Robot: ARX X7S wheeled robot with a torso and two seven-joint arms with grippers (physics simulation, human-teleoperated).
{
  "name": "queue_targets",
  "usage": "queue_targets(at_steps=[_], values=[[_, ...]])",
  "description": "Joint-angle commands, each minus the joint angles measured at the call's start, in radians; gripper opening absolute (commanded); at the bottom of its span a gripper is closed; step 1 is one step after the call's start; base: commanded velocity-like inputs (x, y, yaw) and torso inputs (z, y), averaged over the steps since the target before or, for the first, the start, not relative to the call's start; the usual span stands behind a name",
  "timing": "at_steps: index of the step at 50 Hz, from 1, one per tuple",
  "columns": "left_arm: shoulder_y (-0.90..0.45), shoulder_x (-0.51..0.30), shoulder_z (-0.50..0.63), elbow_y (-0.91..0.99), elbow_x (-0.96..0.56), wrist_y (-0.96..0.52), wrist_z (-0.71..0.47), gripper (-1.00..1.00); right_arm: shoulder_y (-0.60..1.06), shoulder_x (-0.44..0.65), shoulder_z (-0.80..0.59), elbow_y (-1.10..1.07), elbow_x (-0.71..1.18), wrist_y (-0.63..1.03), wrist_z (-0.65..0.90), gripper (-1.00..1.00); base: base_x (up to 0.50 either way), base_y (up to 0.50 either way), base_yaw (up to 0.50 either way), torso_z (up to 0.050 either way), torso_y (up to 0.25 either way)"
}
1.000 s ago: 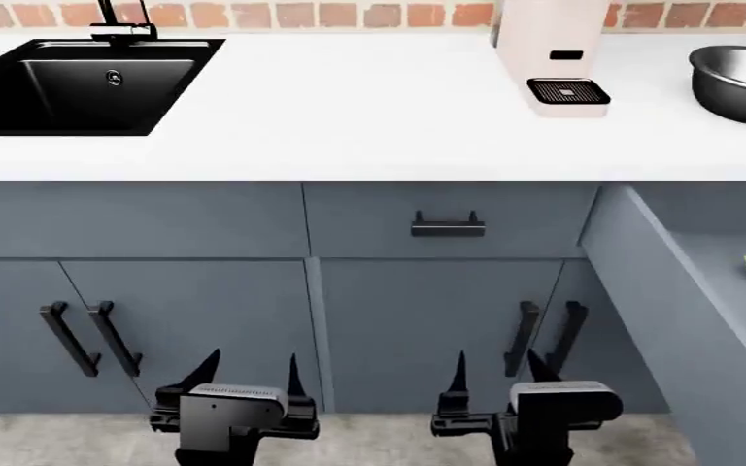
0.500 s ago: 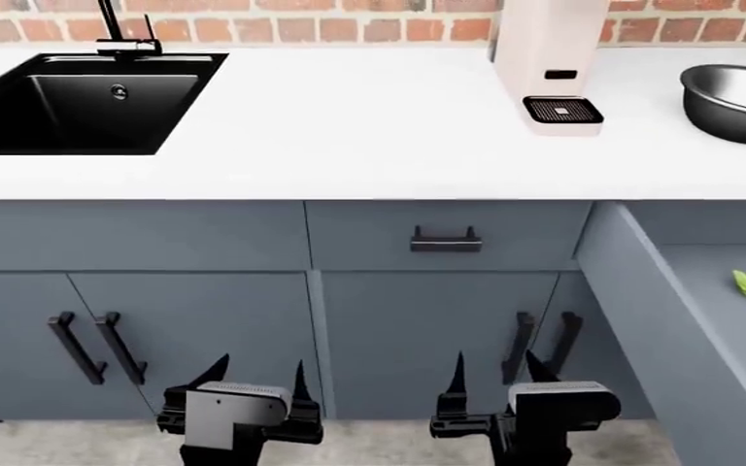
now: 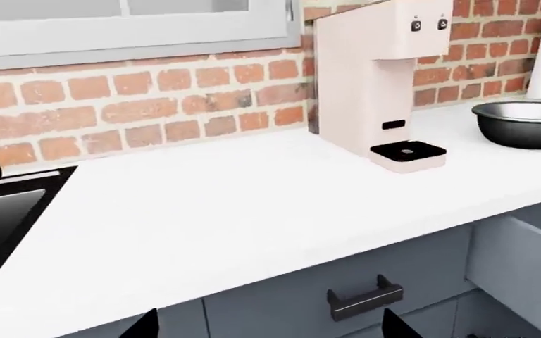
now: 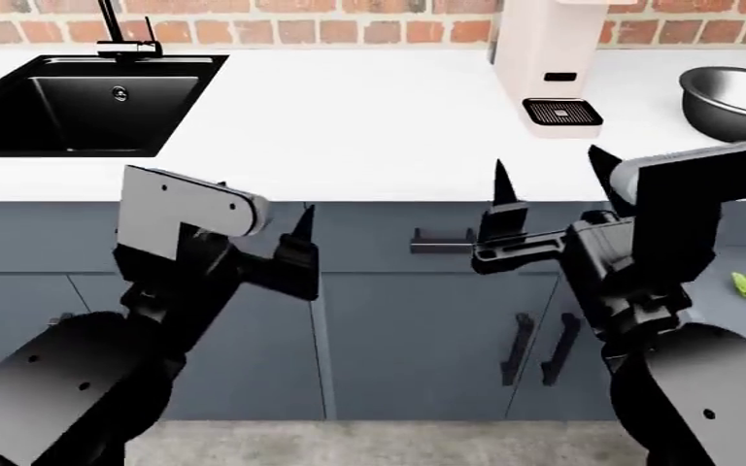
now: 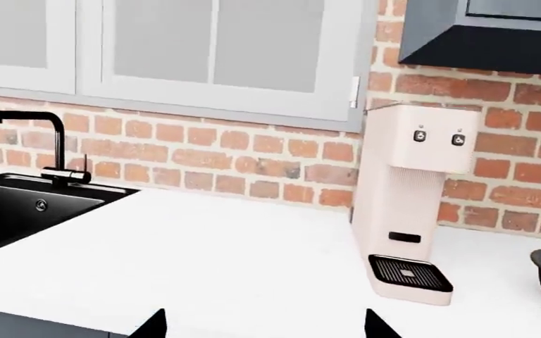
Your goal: Place the bar in the bowl and close the drawer.
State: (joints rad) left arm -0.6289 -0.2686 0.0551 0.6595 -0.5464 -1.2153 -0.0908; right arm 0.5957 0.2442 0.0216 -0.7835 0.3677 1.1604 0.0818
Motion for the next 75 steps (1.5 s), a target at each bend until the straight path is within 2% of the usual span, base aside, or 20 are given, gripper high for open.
queue_targets(at_steps=[1,5,17,75], values=[[-0.357,-0.099,-0.085,0.038,-0.519,-0.351,-0.281,1.00,0.333,0.098,0.161,-0.125,0.431,0.409,0.198,1.00,0.00,0.00,0.00,0.050,0.021],[-0.411,-0.125,-0.066,-0.002,-0.590,-0.342,-0.333,1.00,0.377,0.141,0.169,-0.073,0.582,0.404,0.317,1.00,0.00,-0.12,0.00,0.050,0.021],[-0.451,-0.163,-0.022,-0.033,-0.627,-0.304,-0.356,1.00,0.401,0.175,0.168,-0.037,0.663,0.386,0.389,1.00,0.00,-0.50,0.00,0.050,0.020],[-0.476,-0.227,0.057,-0.066,-0.718,-0.219,-0.424,1.00,0.425,0.241,0.119,0.016,0.796,0.303,0.505,1.00,0.00,-0.50,0.00,0.050,0.021]])
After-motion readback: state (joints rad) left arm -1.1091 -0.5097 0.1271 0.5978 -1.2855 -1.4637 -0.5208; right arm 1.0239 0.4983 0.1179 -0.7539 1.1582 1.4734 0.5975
